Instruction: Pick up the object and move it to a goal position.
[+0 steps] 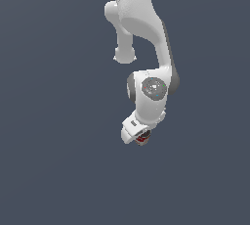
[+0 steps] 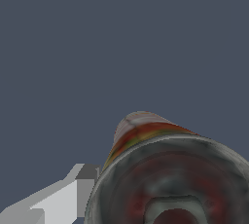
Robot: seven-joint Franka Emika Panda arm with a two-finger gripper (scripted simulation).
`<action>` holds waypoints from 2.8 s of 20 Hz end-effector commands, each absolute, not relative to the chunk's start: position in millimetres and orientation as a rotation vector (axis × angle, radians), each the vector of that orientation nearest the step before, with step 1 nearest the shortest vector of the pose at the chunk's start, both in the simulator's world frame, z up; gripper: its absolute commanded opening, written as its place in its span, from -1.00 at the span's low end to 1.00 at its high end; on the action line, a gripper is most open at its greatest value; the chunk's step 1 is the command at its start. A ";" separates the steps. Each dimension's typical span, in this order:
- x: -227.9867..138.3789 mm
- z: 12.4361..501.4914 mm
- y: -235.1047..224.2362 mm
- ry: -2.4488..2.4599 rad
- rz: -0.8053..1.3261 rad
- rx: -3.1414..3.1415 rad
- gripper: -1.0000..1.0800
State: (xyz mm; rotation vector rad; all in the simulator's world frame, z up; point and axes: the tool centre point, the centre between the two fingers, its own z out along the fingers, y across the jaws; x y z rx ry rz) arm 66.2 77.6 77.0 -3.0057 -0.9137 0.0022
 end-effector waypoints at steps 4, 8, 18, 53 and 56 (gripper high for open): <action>65.4 81.5 78.3 -0.914 0.002 -3.006 -1.00; 62.9 95.2 80.8 -0.914 0.002 -3.006 -1.00; 49.0 174.4 95.9 -0.915 0.002 -3.006 -1.00; 1.9 509.7 158.9 -0.914 0.000 -3.005 -1.00; 1.6 517.5 160.1 -0.913 0.000 -3.006 -1.00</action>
